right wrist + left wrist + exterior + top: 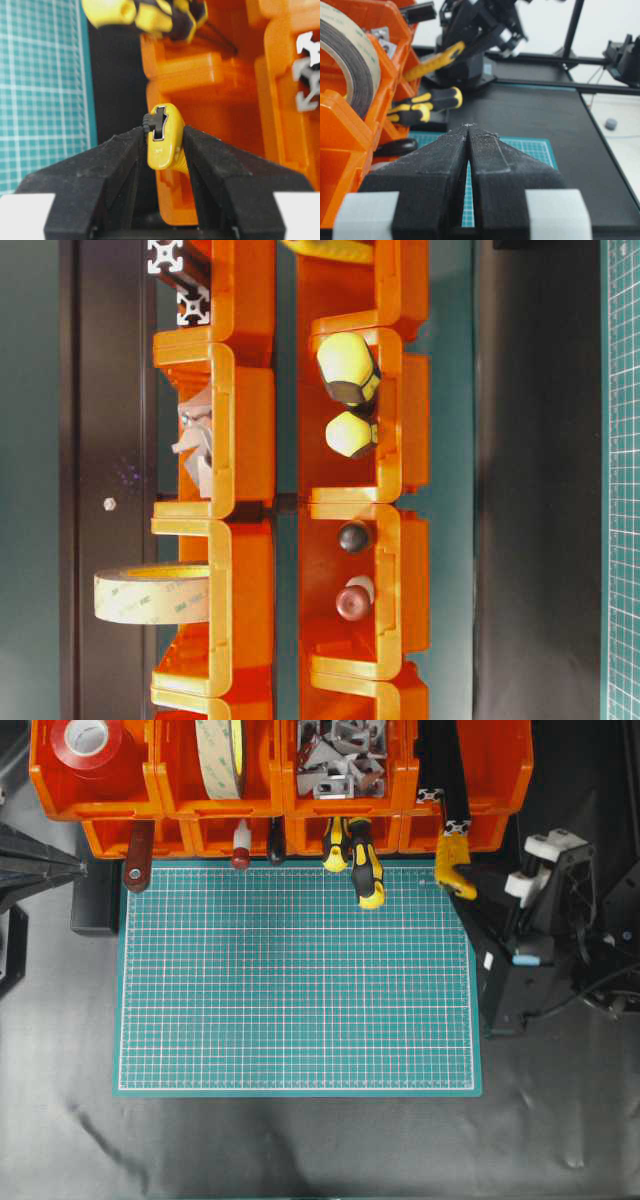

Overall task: Pick cutter from container rack with right arm.
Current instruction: 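Pull the cutter out of the rack and carry it over the mat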

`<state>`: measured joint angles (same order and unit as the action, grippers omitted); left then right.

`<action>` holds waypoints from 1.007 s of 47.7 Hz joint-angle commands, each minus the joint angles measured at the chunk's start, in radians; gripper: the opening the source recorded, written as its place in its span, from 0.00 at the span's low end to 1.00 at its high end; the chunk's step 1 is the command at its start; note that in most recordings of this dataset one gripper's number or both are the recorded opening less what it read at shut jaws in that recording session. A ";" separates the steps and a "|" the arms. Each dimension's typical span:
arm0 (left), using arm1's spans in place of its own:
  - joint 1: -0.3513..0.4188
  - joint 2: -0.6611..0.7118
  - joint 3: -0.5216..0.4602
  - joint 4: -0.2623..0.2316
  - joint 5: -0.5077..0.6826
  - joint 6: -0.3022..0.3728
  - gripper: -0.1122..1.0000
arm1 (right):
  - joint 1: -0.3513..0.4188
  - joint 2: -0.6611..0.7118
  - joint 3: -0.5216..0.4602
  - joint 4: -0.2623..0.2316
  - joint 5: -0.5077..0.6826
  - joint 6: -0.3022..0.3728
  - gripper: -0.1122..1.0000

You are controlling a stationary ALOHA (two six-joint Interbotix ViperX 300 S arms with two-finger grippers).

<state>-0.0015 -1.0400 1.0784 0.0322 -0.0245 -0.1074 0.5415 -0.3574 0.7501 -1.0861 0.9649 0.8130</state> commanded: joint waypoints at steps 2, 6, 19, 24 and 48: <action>0.003 0.002 -0.011 0.003 -0.005 -0.003 0.10 | 0.028 -0.014 -0.058 -0.005 0.020 -0.005 0.35; 0.003 -0.005 -0.012 0.003 -0.005 -0.003 0.10 | 0.046 -0.017 -0.095 -0.005 0.038 -0.023 0.35; 0.002 -0.026 -0.014 0.003 -0.006 -0.005 0.10 | 0.135 -0.020 -0.227 -0.005 0.064 -0.072 0.35; -0.012 -0.026 -0.015 0.003 -0.011 -0.009 0.10 | 0.178 -0.009 -0.267 -0.005 0.052 -0.080 0.35; -0.028 -0.035 -0.017 0.003 -0.002 -0.048 0.10 | 0.195 0.210 -0.380 -0.005 -0.189 -0.087 0.35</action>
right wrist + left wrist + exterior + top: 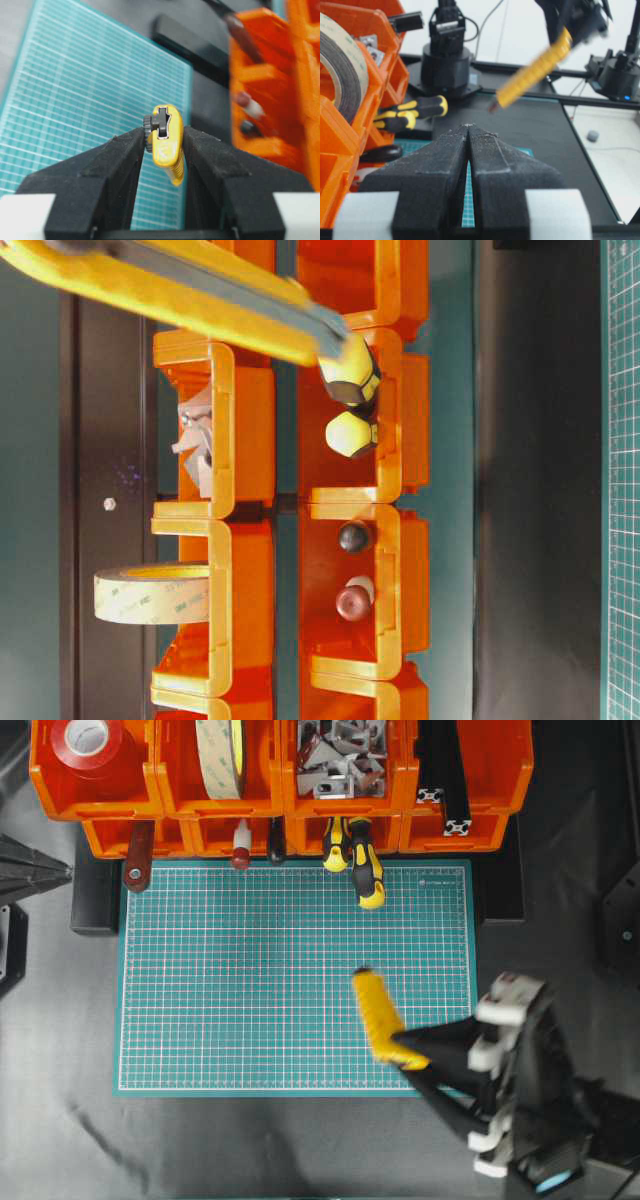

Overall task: Pick cutter from container rack with right arm.
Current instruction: 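Pull the cutter out of the rack and carry it over the mat, then lower the cutter onto the mat and open the right gripper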

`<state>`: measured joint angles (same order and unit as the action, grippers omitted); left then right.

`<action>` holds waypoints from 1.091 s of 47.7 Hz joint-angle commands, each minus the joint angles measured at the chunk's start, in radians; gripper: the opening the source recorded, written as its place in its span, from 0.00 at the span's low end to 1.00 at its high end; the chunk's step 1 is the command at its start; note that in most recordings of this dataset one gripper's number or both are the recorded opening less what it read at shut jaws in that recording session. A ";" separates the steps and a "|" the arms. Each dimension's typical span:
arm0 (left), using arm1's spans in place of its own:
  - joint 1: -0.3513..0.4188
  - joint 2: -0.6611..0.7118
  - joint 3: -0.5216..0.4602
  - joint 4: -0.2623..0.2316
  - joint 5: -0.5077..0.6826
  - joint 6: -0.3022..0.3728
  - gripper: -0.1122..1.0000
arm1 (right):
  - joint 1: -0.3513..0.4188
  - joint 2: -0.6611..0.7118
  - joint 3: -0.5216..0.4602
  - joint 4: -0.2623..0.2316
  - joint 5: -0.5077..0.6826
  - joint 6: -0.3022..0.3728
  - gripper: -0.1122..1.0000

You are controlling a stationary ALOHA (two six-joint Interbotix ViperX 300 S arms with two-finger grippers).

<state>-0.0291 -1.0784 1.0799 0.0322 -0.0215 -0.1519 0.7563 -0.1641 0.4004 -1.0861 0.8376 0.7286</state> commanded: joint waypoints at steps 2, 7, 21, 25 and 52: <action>0.000 0.000 -0.018 0.003 -0.005 -0.003 0.10 | -0.034 0.029 -0.029 -0.005 -0.091 -0.003 0.35; 0.000 -0.002 -0.018 0.003 -0.005 -0.003 0.10 | -0.081 0.055 -0.009 -0.005 -0.176 -0.005 0.35; -0.003 0.003 -0.018 0.003 -0.005 -0.032 0.10 | -0.222 0.155 0.031 -0.005 -0.396 -0.040 0.35; -0.002 -0.002 -0.020 0.003 -0.005 -0.034 0.10 | -0.265 0.189 0.026 -0.012 -0.445 -0.054 0.35; 0.021 -0.029 -0.035 0.003 0.032 -0.032 0.10 | -0.383 0.307 0.046 -0.069 -0.607 -0.051 0.35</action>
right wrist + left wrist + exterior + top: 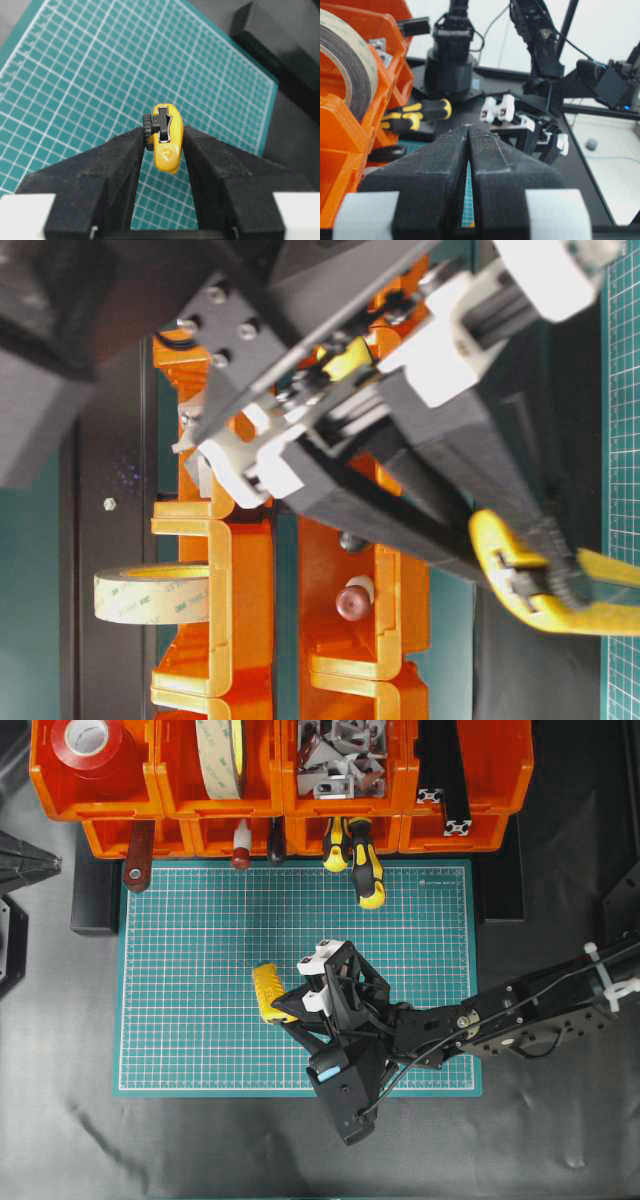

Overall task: Pick cutter from container rack with right arm.
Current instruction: 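Lower the cutter onto the mat and open the right gripper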

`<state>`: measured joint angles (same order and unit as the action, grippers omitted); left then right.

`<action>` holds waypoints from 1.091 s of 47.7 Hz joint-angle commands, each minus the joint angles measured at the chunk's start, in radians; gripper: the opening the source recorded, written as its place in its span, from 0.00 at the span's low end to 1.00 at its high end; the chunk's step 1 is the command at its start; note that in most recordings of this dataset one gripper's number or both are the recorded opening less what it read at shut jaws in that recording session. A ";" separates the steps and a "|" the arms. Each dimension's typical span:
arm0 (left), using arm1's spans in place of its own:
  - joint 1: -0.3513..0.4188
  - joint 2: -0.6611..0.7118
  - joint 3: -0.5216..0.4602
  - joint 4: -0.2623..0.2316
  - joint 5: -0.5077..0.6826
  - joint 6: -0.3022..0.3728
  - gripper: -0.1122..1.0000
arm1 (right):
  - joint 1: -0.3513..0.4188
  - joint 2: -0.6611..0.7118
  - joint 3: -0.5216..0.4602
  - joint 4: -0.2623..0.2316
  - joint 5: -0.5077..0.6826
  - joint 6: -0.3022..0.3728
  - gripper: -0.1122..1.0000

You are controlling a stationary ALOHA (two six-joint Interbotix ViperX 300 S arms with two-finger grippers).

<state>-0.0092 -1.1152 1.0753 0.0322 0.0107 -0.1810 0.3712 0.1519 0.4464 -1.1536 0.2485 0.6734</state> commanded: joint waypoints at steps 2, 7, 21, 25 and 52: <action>0.002 0.009 -0.031 0.003 0.005 -0.003 0.10 | 0.003 -0.006 0.011 -0.002 -0.029 0.005 0.35; 0.002 0.009 -0.032 0.003 0.023 -0.003 0.10 | 0.003 -0.005 0.031 0.003 -0.048 0.006 0.35; 0.006 0.009 -0.032 0.003 0.031 -0.005 0.10 | -0.011 0.028 0.066 0.005 -0.063 0.006 0.35; 0.011 0.009 -0.032 0.003 0.040 -0.005 0.10 | -0.026 0.043 0.063 0.005 -0.066 0.006 0.35; 0.017 0.006 -0.034 0.003 0.043 -0.006 0.10 | -0.066 0.038 0.075 0.020 -0.095 0.009 0.34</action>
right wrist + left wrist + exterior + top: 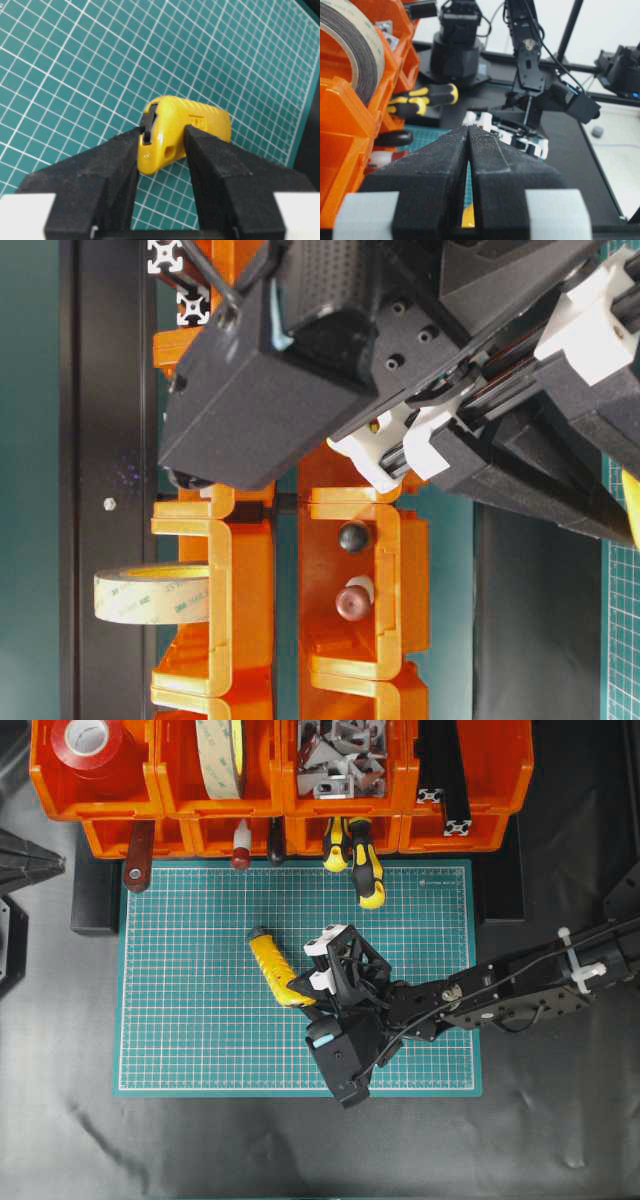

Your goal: Pick cutter from container rack with right arm.

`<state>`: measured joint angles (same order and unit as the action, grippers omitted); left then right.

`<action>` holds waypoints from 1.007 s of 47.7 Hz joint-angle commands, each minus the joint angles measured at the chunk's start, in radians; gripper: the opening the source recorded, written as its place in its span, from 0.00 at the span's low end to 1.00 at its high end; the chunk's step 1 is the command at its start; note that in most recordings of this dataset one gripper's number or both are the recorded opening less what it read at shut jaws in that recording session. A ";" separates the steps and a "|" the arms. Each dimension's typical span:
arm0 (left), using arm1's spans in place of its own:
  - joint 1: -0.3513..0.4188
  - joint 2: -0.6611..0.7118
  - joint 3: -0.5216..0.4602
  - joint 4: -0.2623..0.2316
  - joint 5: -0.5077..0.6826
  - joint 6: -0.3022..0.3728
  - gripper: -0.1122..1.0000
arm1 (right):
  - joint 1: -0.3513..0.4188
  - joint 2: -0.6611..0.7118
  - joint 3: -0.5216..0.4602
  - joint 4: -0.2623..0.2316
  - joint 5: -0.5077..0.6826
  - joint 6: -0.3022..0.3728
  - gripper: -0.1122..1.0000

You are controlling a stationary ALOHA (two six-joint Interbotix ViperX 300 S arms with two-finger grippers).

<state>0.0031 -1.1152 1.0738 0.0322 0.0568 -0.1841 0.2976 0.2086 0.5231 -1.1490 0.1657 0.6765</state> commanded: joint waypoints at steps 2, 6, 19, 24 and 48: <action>0.005 0.006 -0.032 0.003 -0.003 -0.005 0.10 | 0.015 -0.018 0.002 0.021 -0.011 0.006 0.34; 0.005 0.006 -0.032 0.003 0.002 -0.005 0.10 | 0.025 -0.021 0.008 0.035 -0.009 0.006 0.34; 0.005 0.000 -0.035 0.003 0.040 -0.026 0.10 | 0.038 -0.021 0.006 0.138 0.009 0.008 0.63; 0.005 -0.008 -0.037 0.003 0.041 -0.025 0.10 | 0.041 -0.028 0.006 0.150 0.028 0.008 0.75; 0.005 -0.015 -0.040 0.003 0.049 -0.026 0.10 | 0.041 -0.071 0.025 0.164 0.081 0.012 0.75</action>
<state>0.0046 -1.1367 1.0661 0.0322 0.1089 -0.2071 0.3359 0.1779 0.5522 -0.9894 0.2393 0.6842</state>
